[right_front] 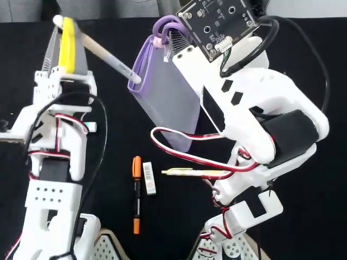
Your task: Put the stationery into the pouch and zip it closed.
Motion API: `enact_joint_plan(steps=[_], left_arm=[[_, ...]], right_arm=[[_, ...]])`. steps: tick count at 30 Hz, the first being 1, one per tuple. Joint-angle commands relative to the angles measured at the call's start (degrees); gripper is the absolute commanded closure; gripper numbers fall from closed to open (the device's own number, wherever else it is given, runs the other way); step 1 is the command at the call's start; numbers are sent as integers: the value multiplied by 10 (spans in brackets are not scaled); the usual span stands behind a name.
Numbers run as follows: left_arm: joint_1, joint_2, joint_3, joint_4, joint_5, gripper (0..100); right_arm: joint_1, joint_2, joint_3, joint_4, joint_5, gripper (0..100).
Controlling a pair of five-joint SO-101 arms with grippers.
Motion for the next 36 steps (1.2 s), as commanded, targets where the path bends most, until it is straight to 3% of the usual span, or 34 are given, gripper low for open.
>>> enact_joint_plan(steps=[1, 6, 9, 15, 24, 31, 36], left_arm=[[7, 27, -31, -56, -5, 970], [22, 62, -6, -119, -5, 970], [48, 81, -1, -119, -10, 970], [71, 92, 5, -122, -105, 970], [107, 98, 23, -118, -115, 970], [162, 154, 27, -122, -251, 970], [182, 199, 26, -118, -275, 966]], right_arm=[[3, -17, -19, 13, -4, 987], [-25, -18, -15, 16, -4, 987], [-30, -18, -15, 17, -4, 987], [-20, -18, -16, 17, -4, 987], [-20, -18, -18, 17, -4, 987], [-20, -18, -19, 17, 0, 987], [-19, -18, -20, 16, 0, 987]])
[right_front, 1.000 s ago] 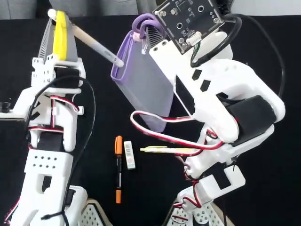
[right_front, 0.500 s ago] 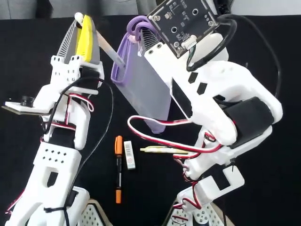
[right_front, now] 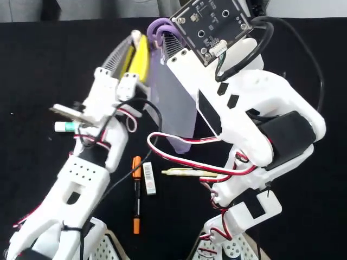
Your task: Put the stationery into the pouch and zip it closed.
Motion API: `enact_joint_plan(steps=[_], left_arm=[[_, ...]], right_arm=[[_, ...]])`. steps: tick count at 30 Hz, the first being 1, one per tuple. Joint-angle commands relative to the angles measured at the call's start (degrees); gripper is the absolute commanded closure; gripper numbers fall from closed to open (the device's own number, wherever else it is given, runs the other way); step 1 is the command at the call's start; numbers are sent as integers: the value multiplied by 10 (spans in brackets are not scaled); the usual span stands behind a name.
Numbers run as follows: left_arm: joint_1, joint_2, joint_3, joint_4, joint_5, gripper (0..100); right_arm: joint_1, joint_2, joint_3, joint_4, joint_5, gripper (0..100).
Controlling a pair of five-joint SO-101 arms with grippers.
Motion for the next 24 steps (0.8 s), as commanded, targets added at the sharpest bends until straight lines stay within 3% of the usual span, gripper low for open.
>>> enact_joint_plan(steps=[1, 6, 9, 17, 20, 24], left_arm=[[17, 29, -4, -10, -16, 966], [18, 54, -3, -10, -15, 952], [18, 60, -2, 1, -13, 847], [15, 53, -102, 251, 205, 498], [8, 52, -166, 340, 253, 487], [-13, 28, -223, 418, 261, 509]], right_arm=[[1, -18, -20, 16, 0, 987], [1, -20, -20, 16, 1, 987], [1, -30, -20, 15, 1, 987], [1, -47, -15, 15, 1, 987], [4, -47, -15, 15, 1, 987], [33, -47, -18, 12, 2, 987]])
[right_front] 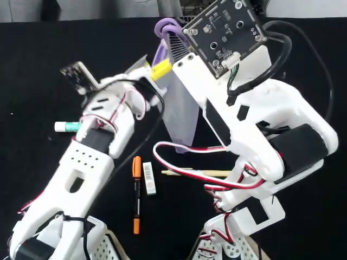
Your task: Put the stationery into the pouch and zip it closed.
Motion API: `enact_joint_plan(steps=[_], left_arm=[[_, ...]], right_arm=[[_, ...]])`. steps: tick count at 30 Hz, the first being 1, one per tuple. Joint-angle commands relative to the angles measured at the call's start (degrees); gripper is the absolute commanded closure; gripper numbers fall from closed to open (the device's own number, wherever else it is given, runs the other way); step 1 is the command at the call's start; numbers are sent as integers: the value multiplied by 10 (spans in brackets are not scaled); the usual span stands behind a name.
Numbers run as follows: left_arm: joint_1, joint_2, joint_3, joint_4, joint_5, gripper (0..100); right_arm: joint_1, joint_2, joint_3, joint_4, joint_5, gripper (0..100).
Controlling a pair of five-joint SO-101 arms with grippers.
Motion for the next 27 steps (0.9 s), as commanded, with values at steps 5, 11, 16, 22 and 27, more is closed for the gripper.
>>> enact_joint_plan(steps=[5, 11, 16, 22, 27], left_arm=[[-142, -140, -99, 109, 18, 540], [-292, -212, -102, 242, 4, 594], [-356, -184, -102, 306, -110, 596], [-356, -186, -102, 306, -133, 596], [-335, -214, -125, 309, -133, 596]], right_arm=[[38, -22, -19, 10, 2, 987], [37, -22, -16, 10, 2, 987], [37, -22, -16, 10, 2, 987], [35, -22, -15, 10, 2, 987], [35, -22, -19, 10, -1, 987]])
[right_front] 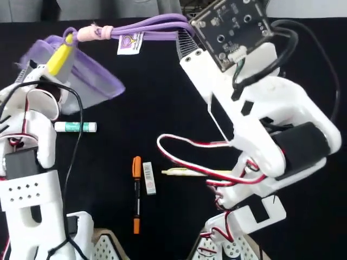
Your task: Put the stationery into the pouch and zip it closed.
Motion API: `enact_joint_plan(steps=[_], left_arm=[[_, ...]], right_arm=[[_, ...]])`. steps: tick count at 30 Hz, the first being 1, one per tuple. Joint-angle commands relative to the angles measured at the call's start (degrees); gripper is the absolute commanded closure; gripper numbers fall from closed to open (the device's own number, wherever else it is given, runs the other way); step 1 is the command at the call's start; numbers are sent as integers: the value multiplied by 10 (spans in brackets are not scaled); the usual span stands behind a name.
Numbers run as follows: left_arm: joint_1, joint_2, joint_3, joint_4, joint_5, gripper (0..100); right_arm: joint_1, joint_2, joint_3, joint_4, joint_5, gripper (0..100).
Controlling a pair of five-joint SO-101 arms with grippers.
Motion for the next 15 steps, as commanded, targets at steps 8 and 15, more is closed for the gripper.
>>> enact_joint_plan(steps=[8, 15], left_arm=[[37, -88, -59, -1, 0, 596], [234, -158, -55, 16, -4, 596]], right_arm=[[5, -19, -14, 0, -4, 987], [-4, 4, -17, 1, -4, 987]])
